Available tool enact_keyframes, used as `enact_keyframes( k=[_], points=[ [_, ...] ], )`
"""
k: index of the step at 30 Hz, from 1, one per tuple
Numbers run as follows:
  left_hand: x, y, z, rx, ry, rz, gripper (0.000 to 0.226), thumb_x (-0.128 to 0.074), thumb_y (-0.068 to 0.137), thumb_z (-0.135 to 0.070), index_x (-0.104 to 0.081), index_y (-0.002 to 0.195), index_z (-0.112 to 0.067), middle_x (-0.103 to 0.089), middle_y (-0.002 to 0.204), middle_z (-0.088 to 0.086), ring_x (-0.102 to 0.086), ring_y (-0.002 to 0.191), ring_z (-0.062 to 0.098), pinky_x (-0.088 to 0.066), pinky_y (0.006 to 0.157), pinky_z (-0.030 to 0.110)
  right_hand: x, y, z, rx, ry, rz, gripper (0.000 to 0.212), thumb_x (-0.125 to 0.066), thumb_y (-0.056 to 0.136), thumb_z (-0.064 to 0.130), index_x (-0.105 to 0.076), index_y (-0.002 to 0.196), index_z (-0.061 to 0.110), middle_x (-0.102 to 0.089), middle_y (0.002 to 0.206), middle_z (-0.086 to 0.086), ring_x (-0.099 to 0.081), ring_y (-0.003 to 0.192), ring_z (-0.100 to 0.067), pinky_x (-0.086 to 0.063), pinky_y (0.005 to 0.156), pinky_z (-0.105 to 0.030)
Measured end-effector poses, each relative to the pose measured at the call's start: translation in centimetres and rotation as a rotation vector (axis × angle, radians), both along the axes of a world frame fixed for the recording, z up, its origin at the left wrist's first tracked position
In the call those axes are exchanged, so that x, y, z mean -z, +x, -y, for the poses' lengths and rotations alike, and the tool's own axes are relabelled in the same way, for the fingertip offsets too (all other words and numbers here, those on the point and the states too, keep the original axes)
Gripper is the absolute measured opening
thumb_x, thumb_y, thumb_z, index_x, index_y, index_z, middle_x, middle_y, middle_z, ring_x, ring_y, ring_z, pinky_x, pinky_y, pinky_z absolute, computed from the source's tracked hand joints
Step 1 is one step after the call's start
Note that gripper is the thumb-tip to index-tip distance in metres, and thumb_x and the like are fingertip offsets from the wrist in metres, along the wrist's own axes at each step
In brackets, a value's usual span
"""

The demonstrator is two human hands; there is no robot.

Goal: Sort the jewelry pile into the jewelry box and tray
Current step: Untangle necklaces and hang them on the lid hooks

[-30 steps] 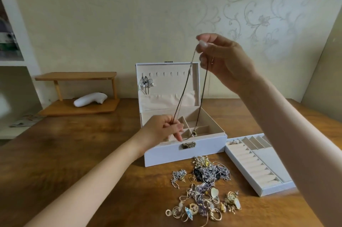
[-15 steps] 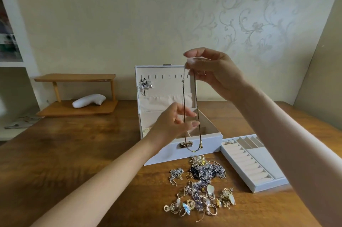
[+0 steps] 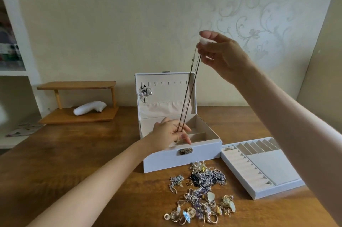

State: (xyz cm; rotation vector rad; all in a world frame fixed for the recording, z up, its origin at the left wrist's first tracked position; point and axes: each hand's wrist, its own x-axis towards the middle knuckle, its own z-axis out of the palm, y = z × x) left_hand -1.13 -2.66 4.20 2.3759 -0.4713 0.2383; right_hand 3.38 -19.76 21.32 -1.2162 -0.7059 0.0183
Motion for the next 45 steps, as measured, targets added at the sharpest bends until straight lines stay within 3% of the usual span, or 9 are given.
enact_keyframes(
  k=[9,13,18,22,27,31,36,42,45],
  points=[
    [-2.9,1.0,-2.0,0.086,-0.208,-0.217,0.028,-0.06,0.09,-0.014,-0.062,0.118,-0.006,-0.068,0.107,0.001,-0.062,0.087,-0.009,-0.049,0.088,0.016,-1.9,0.7,-2.3,0.075,-0.144,0.097,0.015,-0.062,0.085,-0.001,-0.06,0.087,0.015,-0.065,0.07,-0.001,-0.06,0.063,-0.012,-0.044,0.063,-0.02],
    [-7.1,2.2,-3.3,-0.003,-0.338,-0.083,0.054,-0.07,0.072,-0.058,-0.055,0.117,-0.033,-0.069,0.107,-0.015,-0.061,0.104,0.002,-0.044,0.094,0.029,-0.1,1.3,-3.5,0.096,-0.355,0.162,0.013,-0.064,0.083,-0.001,-0.063,0.089,0.01,-0.065,0.074,-0.007,-0.064,0.063,-0.013,-0.046,0.062,-0.019],
    [-10.9,3.1,-3.3,-0.068,-0.526,0.071,0.019,-0.066,0.086,-0.021,-0.065,0.105,-0.015,-0.071,0.079,-0.005,-0.05,0.062,0.007,-0.037,0.059,0.02,2.3,3.1,-3.3,0.151,-0.497,0.19,0.016,-0.061,0.084,-0.006,-0.066,0.095,0.006,-0.066,0.076,-0.013,-0.062,0.061,-0.014,-0.041,0.067,-0.029],
    [-12.3,4.1,-3.3,-0.138,-0.419,0.133,0.015,-0.063,0.089,-0.016,-0.067,0.098,-0.005,-0.062,0.069,-0.002,-0.048,0.051,-0.003,-0.036,0.052,0.011,2.6,4.2,-3.5,0.096,-0.523,0.153,0.016,-0.061,0.086,-0.001,-0.064,0.1,0.004,-0.063,0.076,-0.011,-0.062,0.063,-0.016,-0.042,0.064,-0.024],
    [-12.6,5.1,-4.2,-0.186,-0.242,0.171,0.014,-0.055,0.094,-0.016,-0.062,0.099,-0.004,-0.065,0.075,-0.002,-0.049,0.067,0.008,-0.038,0.059,0.01,3.5,6.1,-4.4,0.048,-0.555,0.168,0.014,-0.066,0.084,0.005,-0.068,0.098,0.002,-0.061,0.073,-0.011,-0.059,0.062,-0.014,-0.043,0.058,-0.018],
    [-12.1,6.5,-6.2,-0.231,-0.109,0.19,0.004,-0.067,0.085,-0.015,-0.066,0.083,-0.017,-0.068,0.071,-0.002,-0.064,0.07,0.01,-0.052,0.08,0.031,4.6,7.8,-6.4,0.177,-0.623,0.219,0.013,-0.072,0.081,0.005,-0.071,0.092,-0.003,-0.059,0.064,-0.007,-0.055,0.05,-0.006,-0.041,0.053,-0.016],
    [-11.9,8.7,-8.0,-0.322,0.201,0.123,0.005,-0.069,0.083,-0.026,-0.07,0.079,-0.028,-0.069,0.075,-0.007,-0.062,0.072,0.009,-0.052,0.079,0.038,6.1,9.9,-8.4,0.187,-0.696,0.252,0.003,-0.076,0.076,0.005,-0.074,0.079,0.005,-0.06,0.05,0.006,-0.055,0.045,-0.003,-0.042,0.048,-0.011],
    [-11.1,10.4,-8.5,-0.363,-0.053,0.097,0.016,-0.063,0.088,-0.023,-0.068,0.087,-0.008,-0.07,0.08,0.003,-0.065,0.085,0.027,-0.05,0.085,0.04,6.6,11.5,-9.2,0.179,-0.636,0.149,0.012,-0.075,0.081,0.014,-0.069,0.072,0.009,-0.064,0.061,-0.004,-0.059,0.053,-0.009,-0.044,0.05,-0.013],
    [-10.8,10.7,-8.2,-0.356,-0.235,0.063,0.018,-0.063,0.089,-0.023,-0.065,0.084,-0.006,-0.068,0.072,0.002,-0.062,0.068,0.01,-0.047,0.074,0.028,6.6,11.8,-9.3,0.194,-0.634,0.12,0.013,-0.073,0.082,0.017,-0.068,0.074,0.009,-0.067,0.064,-0.004,-0.057,0.055,-0.007,-0.042,0.051,-0.015]
  ],
)
